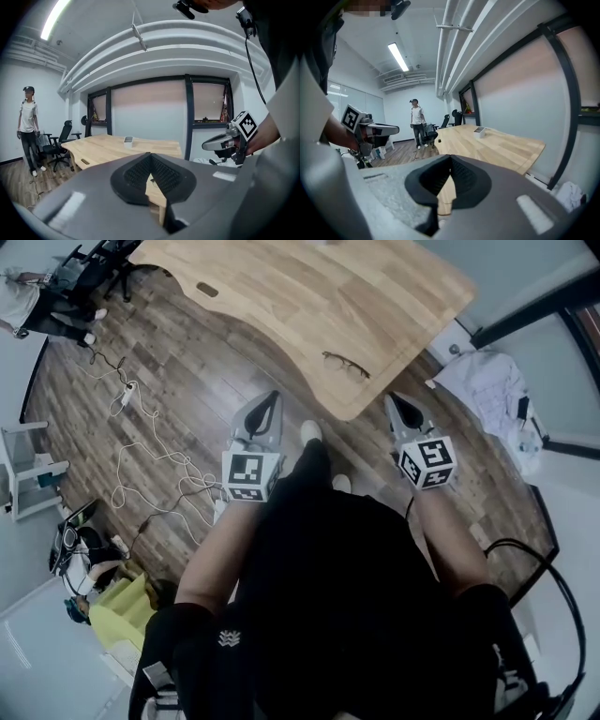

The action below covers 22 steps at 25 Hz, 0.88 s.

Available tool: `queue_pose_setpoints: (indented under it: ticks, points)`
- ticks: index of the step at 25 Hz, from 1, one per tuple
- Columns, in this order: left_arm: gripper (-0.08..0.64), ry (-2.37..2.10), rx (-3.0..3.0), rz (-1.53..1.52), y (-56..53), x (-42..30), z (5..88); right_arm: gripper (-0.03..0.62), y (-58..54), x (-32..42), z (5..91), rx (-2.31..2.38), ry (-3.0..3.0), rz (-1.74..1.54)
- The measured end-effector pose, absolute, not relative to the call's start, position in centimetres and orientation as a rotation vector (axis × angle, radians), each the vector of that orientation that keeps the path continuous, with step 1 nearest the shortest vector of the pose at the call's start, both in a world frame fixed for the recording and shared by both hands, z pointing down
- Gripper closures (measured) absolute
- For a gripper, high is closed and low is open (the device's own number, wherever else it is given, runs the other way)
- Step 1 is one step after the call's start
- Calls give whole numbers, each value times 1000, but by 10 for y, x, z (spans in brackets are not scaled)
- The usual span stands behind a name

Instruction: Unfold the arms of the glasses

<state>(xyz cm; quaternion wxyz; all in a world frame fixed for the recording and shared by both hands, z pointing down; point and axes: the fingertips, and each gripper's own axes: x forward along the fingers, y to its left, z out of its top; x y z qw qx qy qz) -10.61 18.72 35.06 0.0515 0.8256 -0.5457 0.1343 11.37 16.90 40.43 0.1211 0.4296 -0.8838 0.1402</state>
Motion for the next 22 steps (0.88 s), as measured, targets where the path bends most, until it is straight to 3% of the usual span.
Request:
queue_pose_setpoints:
  ticks: [13, 22]
  points:
    - [554, -1383, 2645, 410, 30, -118, 377, 591, 54, 34, 444, 973, -2439, 364]
    - [554, -1344, 2633, 468, -15, -117, 406, 591, 21, 5, 481, 770, -2367, 350]
